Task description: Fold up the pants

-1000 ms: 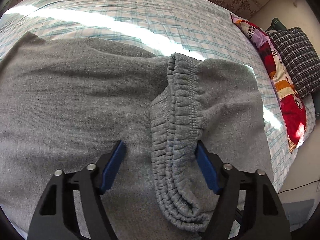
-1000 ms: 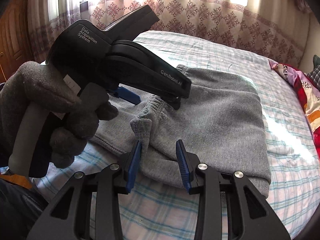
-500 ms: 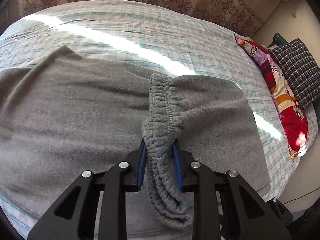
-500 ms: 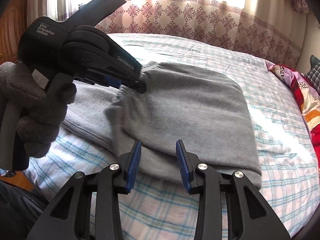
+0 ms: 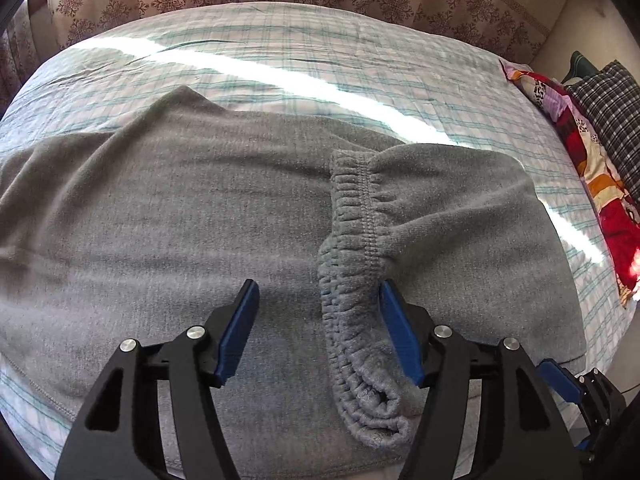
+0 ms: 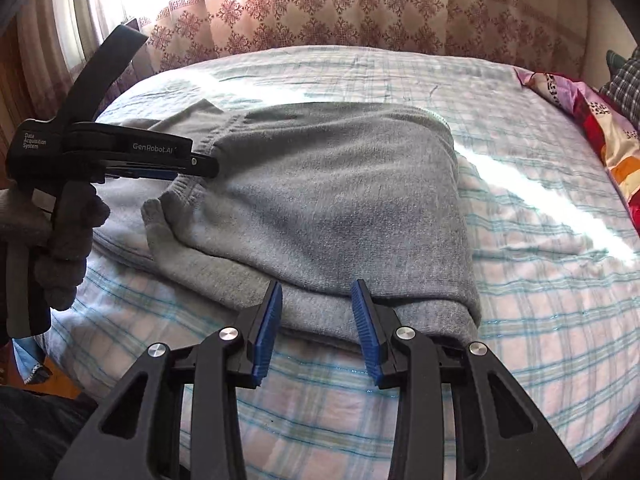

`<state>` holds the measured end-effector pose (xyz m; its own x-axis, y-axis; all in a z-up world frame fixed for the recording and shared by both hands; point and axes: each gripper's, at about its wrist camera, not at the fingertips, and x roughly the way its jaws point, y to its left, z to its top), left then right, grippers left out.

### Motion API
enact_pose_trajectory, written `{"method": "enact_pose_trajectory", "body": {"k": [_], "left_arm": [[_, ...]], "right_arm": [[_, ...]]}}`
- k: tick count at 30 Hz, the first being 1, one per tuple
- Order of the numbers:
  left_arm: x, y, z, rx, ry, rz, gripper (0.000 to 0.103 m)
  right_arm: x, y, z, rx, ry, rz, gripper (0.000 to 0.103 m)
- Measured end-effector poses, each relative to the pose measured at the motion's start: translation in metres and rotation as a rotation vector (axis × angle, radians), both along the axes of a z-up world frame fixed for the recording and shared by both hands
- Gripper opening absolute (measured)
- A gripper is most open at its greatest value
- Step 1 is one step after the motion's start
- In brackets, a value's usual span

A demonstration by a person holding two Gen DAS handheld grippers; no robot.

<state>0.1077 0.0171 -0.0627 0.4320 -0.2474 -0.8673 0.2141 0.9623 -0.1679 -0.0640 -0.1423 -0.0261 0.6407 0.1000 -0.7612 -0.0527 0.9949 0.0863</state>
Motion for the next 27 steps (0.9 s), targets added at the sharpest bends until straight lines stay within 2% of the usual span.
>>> {"method": "enact_pose_trajectory", "body": {"k": [5, 8, 11, 16, 18, 22, 25, 27], "left_arm": [[-0.011, 0.000, 0.030, 0.003, -0.078, -0.012, 0.065], [-0.022, -0.016, 0.039, -0.021, -0.108, -0.075, 0.065], [-0.030, -0.035, 0.029, -0.008, -0.104, -0.134, 0.065], [-0.029, -0.046, -0.016, 0.104, -0.041, -0.136, 0.065], [-0.027, -0.040, -0.028, 0.074, -0.010, -0.118, 0.067], [-0.027, -0.037, -0.023, 0.071, -0.009, -0.113, 0.067], [-0.029, -0.034, -0.016, 0.062, -0.017, -0.105, 0.067], [-0.027, -0.029, -0.012, 0.025, -0.003, -0.099, 0.067]], "right_arm": [[0.001, -0.018, 0.023, 0.036, -0.070, -0.076, 0.037], [0.006, -0.026, 0.016, 0.030, -0.048, -0.116, 0.037], [0.012, -0.027, -0.002, 0.013, 0.000, -0.132, 0.037], [0.009, -0.025, -0.015, 0.005, 0.030, -0.121, 0.037], [0.008, -0.028, -0.011, 0.031, 0.024, -0.119, 0.037], [0.001, -0.038, 0.002, 0.076, -0.014, -0.149, 0.038], [-0.001, -0.044, 0.009, 0.082, -0.043, -0.187, 0.048], [-0.001, -0.047, 0.008, 0.079, -0.044, -0.210, 0.053]]}}
